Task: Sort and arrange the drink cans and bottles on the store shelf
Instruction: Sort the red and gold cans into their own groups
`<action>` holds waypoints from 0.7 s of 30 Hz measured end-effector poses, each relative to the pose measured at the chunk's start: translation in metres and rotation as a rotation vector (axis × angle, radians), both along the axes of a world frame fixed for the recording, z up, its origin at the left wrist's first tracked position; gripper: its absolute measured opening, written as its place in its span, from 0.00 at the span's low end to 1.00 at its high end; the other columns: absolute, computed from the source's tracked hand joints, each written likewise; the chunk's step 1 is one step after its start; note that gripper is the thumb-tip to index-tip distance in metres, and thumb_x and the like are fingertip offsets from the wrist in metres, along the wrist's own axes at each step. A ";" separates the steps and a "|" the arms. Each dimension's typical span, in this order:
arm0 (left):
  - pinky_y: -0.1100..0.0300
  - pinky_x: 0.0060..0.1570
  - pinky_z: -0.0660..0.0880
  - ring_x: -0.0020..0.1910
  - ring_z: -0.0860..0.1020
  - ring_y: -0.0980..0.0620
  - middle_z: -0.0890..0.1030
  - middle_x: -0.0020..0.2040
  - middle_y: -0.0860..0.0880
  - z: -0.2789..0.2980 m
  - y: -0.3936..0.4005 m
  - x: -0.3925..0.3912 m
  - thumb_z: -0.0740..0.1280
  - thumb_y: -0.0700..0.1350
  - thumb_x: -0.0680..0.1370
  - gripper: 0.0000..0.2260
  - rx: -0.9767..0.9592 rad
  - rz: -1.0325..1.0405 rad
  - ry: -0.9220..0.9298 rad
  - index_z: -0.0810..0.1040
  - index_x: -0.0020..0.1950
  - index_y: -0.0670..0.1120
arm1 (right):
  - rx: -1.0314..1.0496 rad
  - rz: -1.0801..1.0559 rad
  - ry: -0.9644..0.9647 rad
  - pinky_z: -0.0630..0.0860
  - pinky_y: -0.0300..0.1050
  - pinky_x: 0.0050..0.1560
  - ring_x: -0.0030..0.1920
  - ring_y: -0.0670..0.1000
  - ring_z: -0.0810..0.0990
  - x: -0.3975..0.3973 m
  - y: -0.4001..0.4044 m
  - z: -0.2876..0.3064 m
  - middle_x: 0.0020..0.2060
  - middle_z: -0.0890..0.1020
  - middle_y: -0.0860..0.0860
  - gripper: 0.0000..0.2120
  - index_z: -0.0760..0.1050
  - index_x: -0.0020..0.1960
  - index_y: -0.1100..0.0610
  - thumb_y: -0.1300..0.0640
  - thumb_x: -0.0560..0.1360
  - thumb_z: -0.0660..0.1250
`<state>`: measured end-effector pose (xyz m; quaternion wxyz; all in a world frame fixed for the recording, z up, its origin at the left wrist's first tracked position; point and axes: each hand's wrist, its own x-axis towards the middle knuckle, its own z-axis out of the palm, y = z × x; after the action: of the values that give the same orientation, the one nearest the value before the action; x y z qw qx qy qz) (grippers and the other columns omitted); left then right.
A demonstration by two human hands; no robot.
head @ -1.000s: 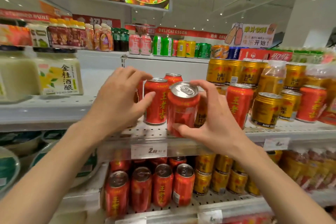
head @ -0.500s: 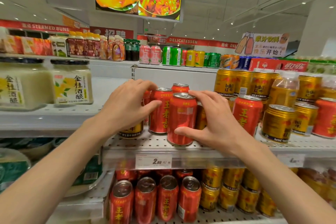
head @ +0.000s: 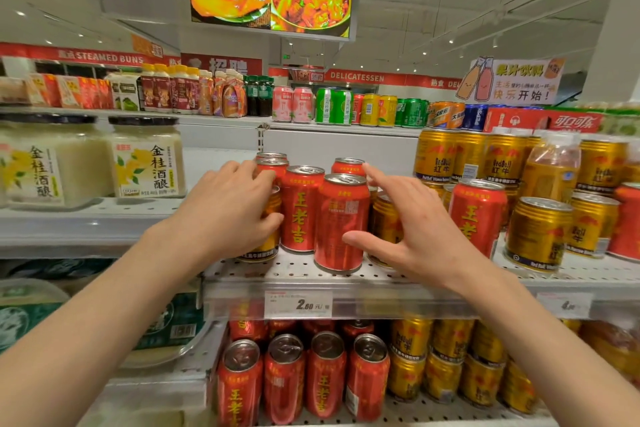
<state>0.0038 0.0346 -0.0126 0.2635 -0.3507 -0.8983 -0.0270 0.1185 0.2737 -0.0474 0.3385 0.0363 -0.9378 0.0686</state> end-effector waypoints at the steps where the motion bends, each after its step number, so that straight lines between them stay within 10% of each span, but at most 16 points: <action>1: 0.50 0.62 0.73 0.62 0.74 0.47 0.76 0.64 0.47 0.001 -0.001 0.001 0.58 0.63 0.80 0.26 -0.049 0.046 0.019 0.68 0.72 0.48 | -0.004 0.004 0.003 0.63 0.55 0.75 0.72 0.47 0.68 0.001 0.002 -0.001 0.71 0.73 0.46 0.44 0.55 0.81 0.45 0.25 0.71 0.57; 12: 0.50 0.57 0.77 0.57 0.78 0.47 0.78 0.62 0.48 0.009 -0.012 -0.004 0.64 0.70 0.74 0.34 0.043 -0.002 -0.110 0.70 0.74 0.52 | -0.001 -0.029 0.034 0.63 0.52 0.74 0.71 0.47 0.67 0.001 -0.001 -0.007 0.70 0.73 0.46 0.42 0.56 0.81 0.46 0.26 0.73 0.56; 21: 0.51 0.56 0.76 0.57 0.78 0.51 0.78 0.60 0.52 0.003 -0.025 0.006 0.61 0.73 0.71 0.35 0.192 -0.172 -0.073 0.72 0.72 0.56 | -0.380 -0.105 0.124 0.67 0.51 0.74 0.74 0.45 0.64 0.019 -0.002 -0.022 0.76 0.63 0.45 0.42 0.60 0.78 0.47 0.32 0.70 0.68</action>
<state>0.0093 0.0100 -0.0101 0.2596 -0.3982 -0.8672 -0.1482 0.1379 0.2716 -0.0691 0.3994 -0.0731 -0.8859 0.2243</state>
